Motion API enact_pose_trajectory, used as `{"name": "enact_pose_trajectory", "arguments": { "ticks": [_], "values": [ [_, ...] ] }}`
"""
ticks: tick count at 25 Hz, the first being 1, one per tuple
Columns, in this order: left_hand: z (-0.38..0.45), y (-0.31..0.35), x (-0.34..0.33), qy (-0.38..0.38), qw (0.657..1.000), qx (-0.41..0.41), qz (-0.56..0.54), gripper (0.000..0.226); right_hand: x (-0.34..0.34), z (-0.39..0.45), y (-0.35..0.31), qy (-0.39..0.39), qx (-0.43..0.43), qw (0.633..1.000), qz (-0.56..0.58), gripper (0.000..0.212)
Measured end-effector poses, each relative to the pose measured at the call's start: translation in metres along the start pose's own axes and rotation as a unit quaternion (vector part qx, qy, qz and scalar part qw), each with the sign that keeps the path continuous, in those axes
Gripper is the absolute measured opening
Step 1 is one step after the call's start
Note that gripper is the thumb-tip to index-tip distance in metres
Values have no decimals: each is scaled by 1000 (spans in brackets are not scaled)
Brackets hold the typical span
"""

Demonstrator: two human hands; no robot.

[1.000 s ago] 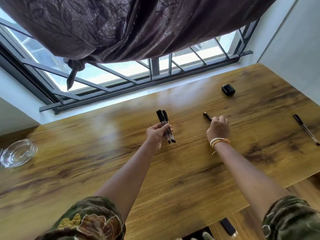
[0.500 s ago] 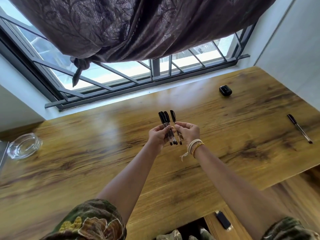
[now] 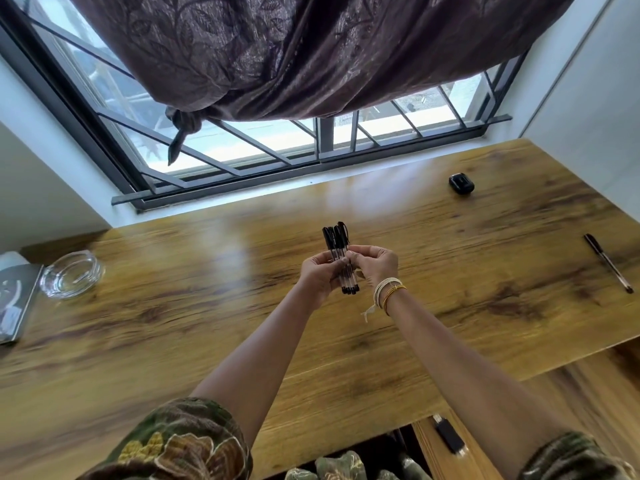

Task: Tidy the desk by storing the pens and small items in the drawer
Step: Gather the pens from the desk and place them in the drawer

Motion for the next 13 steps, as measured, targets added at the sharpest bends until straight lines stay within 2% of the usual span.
{"name": "enact_pose_trajectory", "arguments": {
  "ticks": [5, 13],
  "values": [
    [2, -2, 1, 11, 999, 13, 50, 21, 5, 3, 2, -10, -19, 999, -34, 11],
    [12, -10, -21, 30, 989, 31, 140, 28, 26, 10, -1, -6, 23, 994, -103, 15]
  ]
}}
Point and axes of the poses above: each hand's wrist, its own z-axis towards the middle knuckle, its own x-axis out of the back of the hand, y = z × x, the point moved 5 cm from there along z, towards the middle knuckle, and after that the axes turned 3 degrees about -y, right-handed, at the moved point
